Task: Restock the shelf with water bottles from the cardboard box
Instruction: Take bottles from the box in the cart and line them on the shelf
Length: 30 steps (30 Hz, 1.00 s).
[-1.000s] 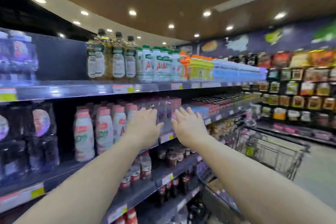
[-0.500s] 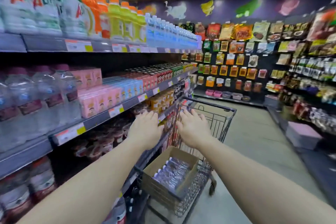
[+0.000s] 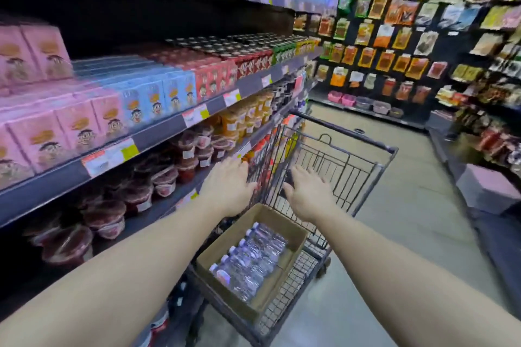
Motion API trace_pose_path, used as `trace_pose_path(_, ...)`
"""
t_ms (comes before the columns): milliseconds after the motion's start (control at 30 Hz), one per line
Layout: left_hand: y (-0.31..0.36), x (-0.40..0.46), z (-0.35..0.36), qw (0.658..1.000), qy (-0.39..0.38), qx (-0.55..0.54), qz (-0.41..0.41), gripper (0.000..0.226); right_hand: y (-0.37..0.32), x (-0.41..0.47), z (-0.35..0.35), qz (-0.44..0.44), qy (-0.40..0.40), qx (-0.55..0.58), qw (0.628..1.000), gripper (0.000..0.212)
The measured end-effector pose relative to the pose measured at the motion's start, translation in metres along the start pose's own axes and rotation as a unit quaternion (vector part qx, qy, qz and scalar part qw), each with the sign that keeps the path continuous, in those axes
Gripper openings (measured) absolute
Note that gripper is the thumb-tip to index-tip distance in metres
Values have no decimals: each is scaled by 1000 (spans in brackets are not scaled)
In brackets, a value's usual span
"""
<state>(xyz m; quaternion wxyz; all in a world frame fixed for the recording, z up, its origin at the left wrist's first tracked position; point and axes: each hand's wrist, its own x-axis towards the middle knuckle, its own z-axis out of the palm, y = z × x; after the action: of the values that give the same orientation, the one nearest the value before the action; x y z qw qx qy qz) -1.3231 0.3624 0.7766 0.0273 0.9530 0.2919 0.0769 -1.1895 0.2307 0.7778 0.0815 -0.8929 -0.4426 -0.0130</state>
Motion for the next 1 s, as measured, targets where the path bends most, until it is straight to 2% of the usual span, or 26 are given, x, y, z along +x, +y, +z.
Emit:
trace_pose_path(200,-31,64,87,992,-49,5,-116,46,36,110,106,-67,-121,27,990,45)
trace_pose_path(367,-40,87,174,968,-130,11,-214,67,70,176,183,-95,-215,22,972,33)
trace_pose_path(433,-39,85,201,958,-151,3,-244,68,79,188,212,-109,-253,15,961,35)
trace_pose_path(600,-42,58,269,929,-211,-34,-303,69,78,187,287,-108,-353,-1,929,42)
trace_pose_path(767,-46,35,320,905,-230,-99,-343,69,58,159,358,-127,-427,-6,896,46)
trace_pose_path(933,-50,19,358,890,-251,-126,-359,79,49,123,410,-93,-517,-13,851,47)
trace_pose_path(1000,-50,13,367,883,-262,-141,-362,81,47,108,422,-79,-530,-13,844,56)
